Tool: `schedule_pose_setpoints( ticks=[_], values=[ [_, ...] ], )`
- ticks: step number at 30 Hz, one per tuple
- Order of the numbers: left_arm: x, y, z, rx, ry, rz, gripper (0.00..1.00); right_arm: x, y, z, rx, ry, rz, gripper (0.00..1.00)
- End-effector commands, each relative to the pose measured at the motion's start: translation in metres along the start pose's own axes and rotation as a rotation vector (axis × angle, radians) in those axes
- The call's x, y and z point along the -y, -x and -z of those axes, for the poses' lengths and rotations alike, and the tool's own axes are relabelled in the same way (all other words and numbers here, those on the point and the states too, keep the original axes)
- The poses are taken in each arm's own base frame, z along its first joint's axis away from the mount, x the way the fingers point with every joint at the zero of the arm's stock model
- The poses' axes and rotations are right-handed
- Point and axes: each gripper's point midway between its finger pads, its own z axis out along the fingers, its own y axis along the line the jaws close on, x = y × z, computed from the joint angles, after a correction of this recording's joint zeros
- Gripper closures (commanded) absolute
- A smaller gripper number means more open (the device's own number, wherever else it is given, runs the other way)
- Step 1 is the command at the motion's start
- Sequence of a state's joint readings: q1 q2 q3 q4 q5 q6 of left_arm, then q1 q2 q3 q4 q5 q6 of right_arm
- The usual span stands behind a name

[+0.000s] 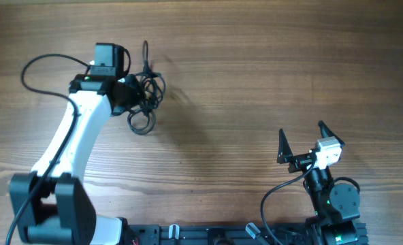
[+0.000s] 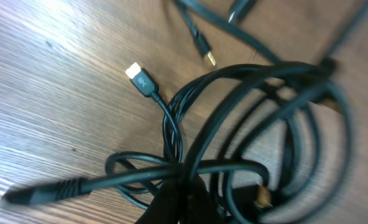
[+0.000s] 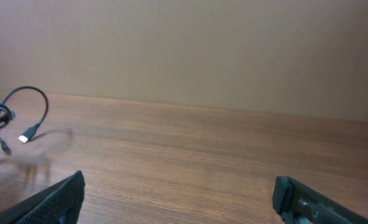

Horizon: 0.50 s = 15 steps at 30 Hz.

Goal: Untangle cables
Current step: 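Lower the left gripper and grasp a loop of the black cable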

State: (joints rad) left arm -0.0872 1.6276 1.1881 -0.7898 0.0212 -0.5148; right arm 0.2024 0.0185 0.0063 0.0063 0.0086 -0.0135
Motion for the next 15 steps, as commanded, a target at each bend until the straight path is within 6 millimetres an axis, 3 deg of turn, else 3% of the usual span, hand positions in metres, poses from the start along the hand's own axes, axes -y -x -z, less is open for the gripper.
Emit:
schedule_pose_setpoints(
  ticks=[1,3,8,10,11,15],
  values=[
    [-0.005,-0.02,-0.029,-0.099,0.034,0.009,0.93,0.002,0.001,0.0,0.006,-0.015,0.01,0.0],
    [-0.006,-0.025,-0.039,-0.134,0.042,0.011,0.87,0.002,0.001,0.0,0.006,-0.015,0.009,0.0],
    [-0.004,-0.028,-0.042,-0.15,0.029,0.012,0.73,0.002,0.001,0.0,0.006,-0.015,0.01,0.0],
    [-0.003,-0.027,-0.042,-0.146,0.026,0.012,0.57,0.002,0.001,0.0,0.006,-0.015,0.01,0.0],
    [-0.003,-0.026,-0.042,-0.143,0.024,0.011,0.54,0.002,0.001,0.0,0.006,-0.015,0.01,0.0],
    [-0.001,-0.024,-0.043,-0.134,0.014,-0.056,0.53,0.002,0.001,0.0,0.006,-0.015,0.01,0.0]
  ],
)
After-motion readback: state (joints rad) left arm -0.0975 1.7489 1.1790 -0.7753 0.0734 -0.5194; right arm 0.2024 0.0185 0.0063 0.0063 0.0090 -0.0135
